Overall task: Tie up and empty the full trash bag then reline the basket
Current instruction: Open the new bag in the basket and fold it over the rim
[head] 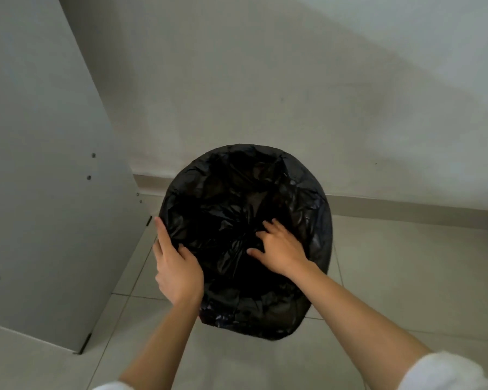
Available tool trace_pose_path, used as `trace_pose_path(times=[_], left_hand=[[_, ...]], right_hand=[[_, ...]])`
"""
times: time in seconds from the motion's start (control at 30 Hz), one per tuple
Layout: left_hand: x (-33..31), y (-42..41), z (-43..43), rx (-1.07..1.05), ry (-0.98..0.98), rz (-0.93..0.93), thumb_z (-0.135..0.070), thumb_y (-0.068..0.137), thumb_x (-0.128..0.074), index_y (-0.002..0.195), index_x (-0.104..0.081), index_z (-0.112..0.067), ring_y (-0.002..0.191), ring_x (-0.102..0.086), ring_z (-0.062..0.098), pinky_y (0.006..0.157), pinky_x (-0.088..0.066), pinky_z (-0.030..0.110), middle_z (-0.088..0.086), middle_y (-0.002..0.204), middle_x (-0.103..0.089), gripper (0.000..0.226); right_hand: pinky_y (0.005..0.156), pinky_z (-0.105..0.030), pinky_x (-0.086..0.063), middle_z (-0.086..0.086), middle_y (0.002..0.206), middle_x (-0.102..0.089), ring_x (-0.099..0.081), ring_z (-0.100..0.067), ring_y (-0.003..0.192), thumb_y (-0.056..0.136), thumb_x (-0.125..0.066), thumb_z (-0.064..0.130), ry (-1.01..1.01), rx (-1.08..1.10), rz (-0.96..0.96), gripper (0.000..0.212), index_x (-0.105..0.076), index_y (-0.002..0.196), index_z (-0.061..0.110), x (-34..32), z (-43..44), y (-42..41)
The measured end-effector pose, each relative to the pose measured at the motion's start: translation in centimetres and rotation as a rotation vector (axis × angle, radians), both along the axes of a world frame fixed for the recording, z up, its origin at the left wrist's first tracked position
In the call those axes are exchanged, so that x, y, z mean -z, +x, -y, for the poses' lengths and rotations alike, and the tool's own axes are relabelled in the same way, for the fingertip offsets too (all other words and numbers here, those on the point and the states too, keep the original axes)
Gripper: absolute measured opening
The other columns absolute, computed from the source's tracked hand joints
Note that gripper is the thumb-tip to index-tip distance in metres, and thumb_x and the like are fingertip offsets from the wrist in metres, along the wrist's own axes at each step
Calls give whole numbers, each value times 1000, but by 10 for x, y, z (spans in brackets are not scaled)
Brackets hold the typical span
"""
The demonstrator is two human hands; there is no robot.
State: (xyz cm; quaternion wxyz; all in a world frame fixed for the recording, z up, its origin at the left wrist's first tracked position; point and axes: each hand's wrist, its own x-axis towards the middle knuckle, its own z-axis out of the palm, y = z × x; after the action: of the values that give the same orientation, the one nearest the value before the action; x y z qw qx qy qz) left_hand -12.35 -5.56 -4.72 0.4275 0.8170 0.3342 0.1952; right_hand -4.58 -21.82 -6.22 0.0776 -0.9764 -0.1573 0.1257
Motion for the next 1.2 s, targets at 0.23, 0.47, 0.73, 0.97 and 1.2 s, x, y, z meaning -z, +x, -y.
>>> trace_pose_path(times=[0.23, 0.47, 0.73, 0.97, 1.2], left_hand=[[-14, 30, 18, 57, -221, -139, -9, 99, -28, 147, 15, -32, 105, -51, 43, 78, -39, 41, 14, 156, -13, 69], [-22, 30, 22, 44, -393, -141, -12, 98, -37, 147, 18, -24, 69, -44, 26, 75, -39, 38, 12, 154, -5, 75], [-26, 12, 1, 374, -826, 5, -20, 96, -51, 138, 27, -47, 126, -46, 28, 98, -45, 50, 0, 153, -26, 92], [3, -18, 5, 419, -790, 38, -32, 96, -48, 143, -15, -49, 125, -47, 18, 92, -48, 37, -7, 144, -39, 60], [26, -28, 15, 224, -872, -67, -34, 96, -49, 137, -39, -21, 110, -52, 20, 90, -45, 38, 1, 132, -50, 45]], right_hand=[[115, -48, -6, 4, 80, -73, -61, -17, 107, 89, -46, 32, 146, 49, 684, 32, -74, 84, 18, -11, 16, -15], [115, -58, -7, 10, 153, -30, -9, -15, 146, 92, -16, 46, 460, 312, 491, 55, -58, 124, 31, 6, 36, -40], [116, -38, -17, 3, 159, -4, -4, -16, 146, 96, -38, 48, 987, 617, 73, 56, -18, 147, 41, 3, 11, -47], [110, -37, -36, 6, 152, -22, -31, -13, 136, 73, -66, 58, 1331, 726, -1, 94, -13, 147, 33, 11, -19, -67], [80, -21, -41, -1, 105, -57, -58, -21, 106, 85, -68, 21, 1095, 786, 129, 36, -55, 116, 9, 22, -35, -57]])
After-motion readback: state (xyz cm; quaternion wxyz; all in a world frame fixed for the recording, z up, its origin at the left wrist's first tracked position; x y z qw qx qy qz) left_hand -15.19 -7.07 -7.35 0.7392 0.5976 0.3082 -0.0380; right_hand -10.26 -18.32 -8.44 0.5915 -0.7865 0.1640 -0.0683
